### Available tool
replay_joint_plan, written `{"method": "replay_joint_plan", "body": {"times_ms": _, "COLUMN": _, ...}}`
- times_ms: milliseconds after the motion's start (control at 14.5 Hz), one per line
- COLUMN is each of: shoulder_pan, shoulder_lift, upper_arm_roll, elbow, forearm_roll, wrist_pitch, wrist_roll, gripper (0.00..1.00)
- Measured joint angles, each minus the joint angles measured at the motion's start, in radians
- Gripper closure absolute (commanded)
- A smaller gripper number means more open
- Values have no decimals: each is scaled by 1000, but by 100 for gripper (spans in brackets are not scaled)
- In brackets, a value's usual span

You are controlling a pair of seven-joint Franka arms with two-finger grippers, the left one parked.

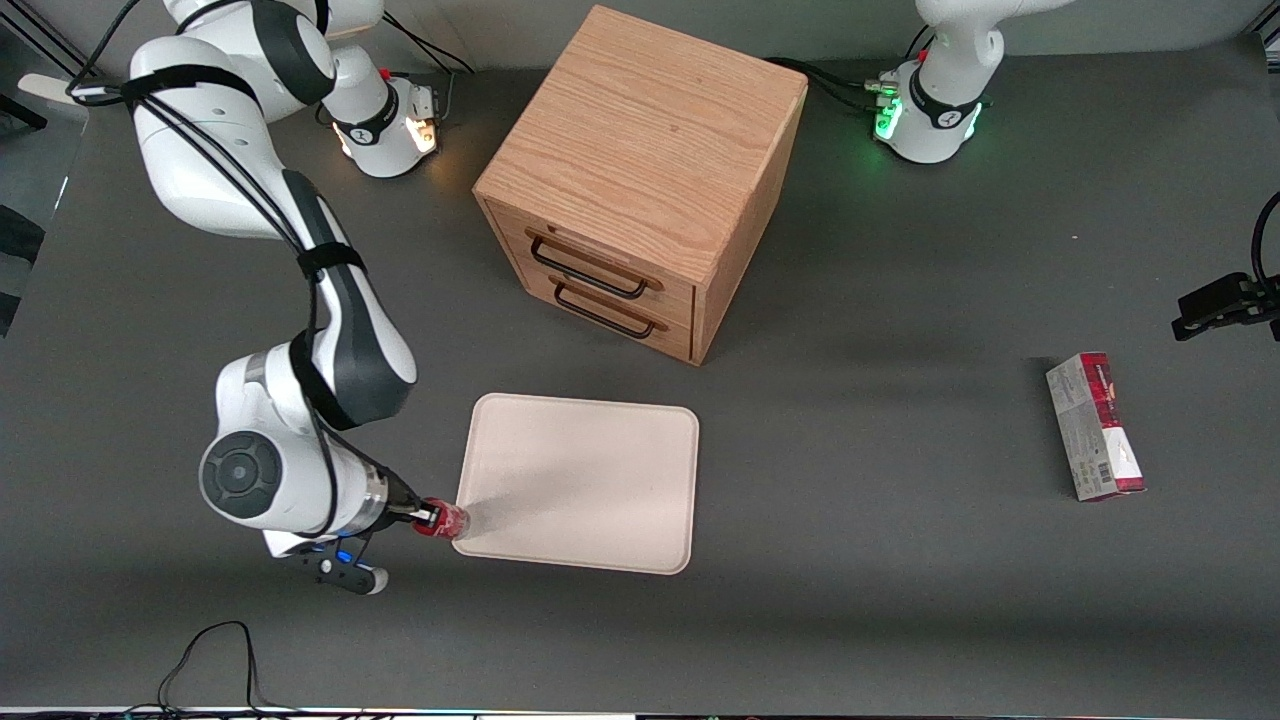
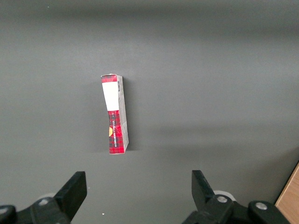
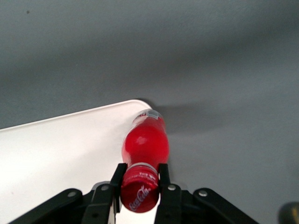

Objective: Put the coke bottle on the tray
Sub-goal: 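Carry the held bottle over to the cream tray's corner, then lower the bottle onto the tray and open the right gripper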

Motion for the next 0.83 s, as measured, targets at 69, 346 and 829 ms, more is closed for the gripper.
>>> {"method": "replay_joint_plan", "body": {"times_ms": 69, "shoulder_pan": 7, "shoulder_lift": 2, "upper_arm_roll": 0, "elbow": 0, "forearm_roll": 0, "wrist_pitch": 1, "wrist_roll": 12, "gripper": 100}}
{"method": "replay_joint_plan", "body": {"times_ms": 346, "shoulder_pan": 17, "shoulder_lift": 4, "upper_arm_roll": 0, "elbow": 2, "forearm_roll": -1, "wrist_pitch": 1, "wrist_roll": 67, "gripper": 100}}
{"method": "replay_joint_plan", "body": {"times_ms": 829, "shoulder_pan": 26, "shoulder_lift": 13, "upper_arm_roll": 0, "elbow": 2, "forearm_roll": -1, "wrist_pitch": 1, "wrist_roll": 166, "gripper": 100}}
